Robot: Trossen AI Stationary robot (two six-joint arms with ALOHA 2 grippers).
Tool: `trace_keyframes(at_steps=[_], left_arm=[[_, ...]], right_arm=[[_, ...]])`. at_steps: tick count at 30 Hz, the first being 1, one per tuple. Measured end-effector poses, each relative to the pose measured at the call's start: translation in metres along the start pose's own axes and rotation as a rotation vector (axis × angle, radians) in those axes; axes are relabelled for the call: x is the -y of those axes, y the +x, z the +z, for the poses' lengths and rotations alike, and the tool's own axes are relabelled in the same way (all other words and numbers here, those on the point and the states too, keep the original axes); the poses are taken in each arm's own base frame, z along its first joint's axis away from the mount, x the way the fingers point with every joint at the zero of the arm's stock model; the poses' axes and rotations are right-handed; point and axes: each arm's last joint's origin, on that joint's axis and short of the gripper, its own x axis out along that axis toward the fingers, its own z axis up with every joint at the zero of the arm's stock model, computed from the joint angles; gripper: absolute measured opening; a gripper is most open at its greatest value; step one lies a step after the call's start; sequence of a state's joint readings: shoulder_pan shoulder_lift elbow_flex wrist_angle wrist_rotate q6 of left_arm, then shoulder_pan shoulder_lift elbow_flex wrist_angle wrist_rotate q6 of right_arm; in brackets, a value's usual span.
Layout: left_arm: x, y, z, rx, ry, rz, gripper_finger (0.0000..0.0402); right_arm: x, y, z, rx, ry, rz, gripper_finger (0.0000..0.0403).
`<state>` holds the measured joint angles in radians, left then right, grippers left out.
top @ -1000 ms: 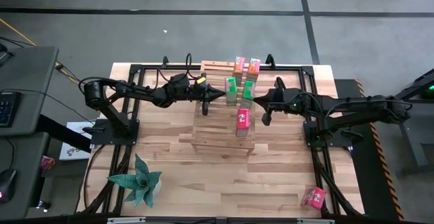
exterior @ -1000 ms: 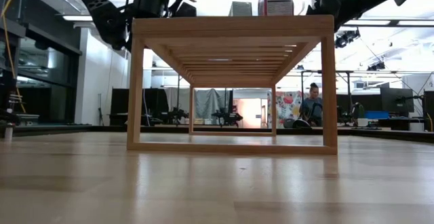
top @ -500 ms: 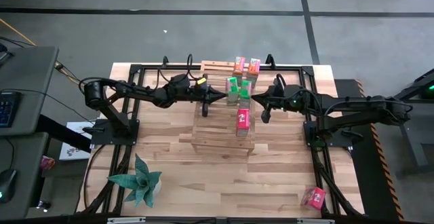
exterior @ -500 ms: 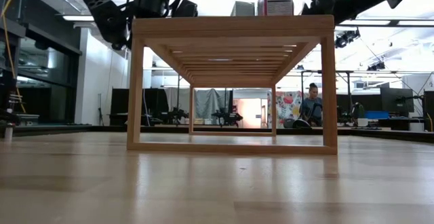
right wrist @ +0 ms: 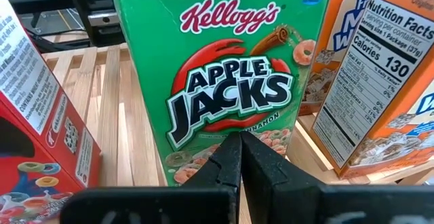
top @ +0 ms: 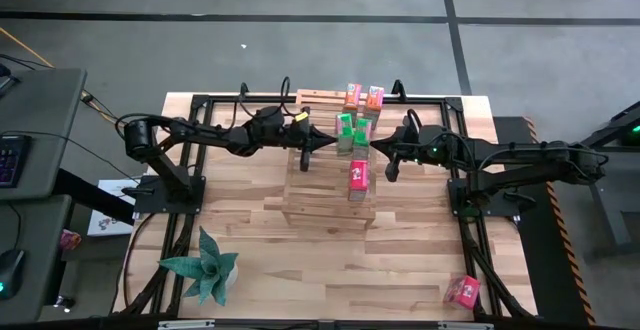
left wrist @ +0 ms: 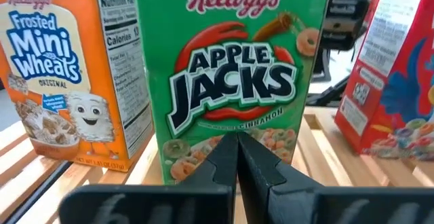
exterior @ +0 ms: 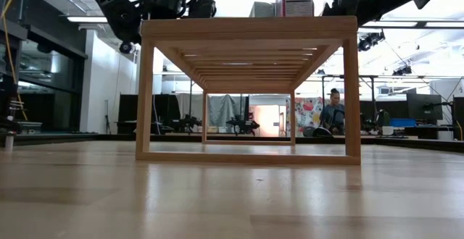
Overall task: Stack cereal on shelf
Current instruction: Put the green cereal box on the shelf aligned with the green cereal box
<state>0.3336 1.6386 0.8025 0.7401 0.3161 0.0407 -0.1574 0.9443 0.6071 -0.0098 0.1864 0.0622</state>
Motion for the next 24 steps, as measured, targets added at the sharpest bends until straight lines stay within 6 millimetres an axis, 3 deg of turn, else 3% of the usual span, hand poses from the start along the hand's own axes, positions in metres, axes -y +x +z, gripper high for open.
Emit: trace_keyframes(at_steps=[16, 24], left_arm=[[-0.019, -0.006, -0.001, -0.027, -0.002, -0.015, 0.0], [-0.013, 0.005, 0.016, -0.039, 0.01, -0.086, 0.0]], right_arm=[[0.0, 0.0, 0.005, 0.052, 0.008, 0.002, 0.0], [0.0, 0.007, 0.003, 0.042, 0.002, -0.038, 0.0]])
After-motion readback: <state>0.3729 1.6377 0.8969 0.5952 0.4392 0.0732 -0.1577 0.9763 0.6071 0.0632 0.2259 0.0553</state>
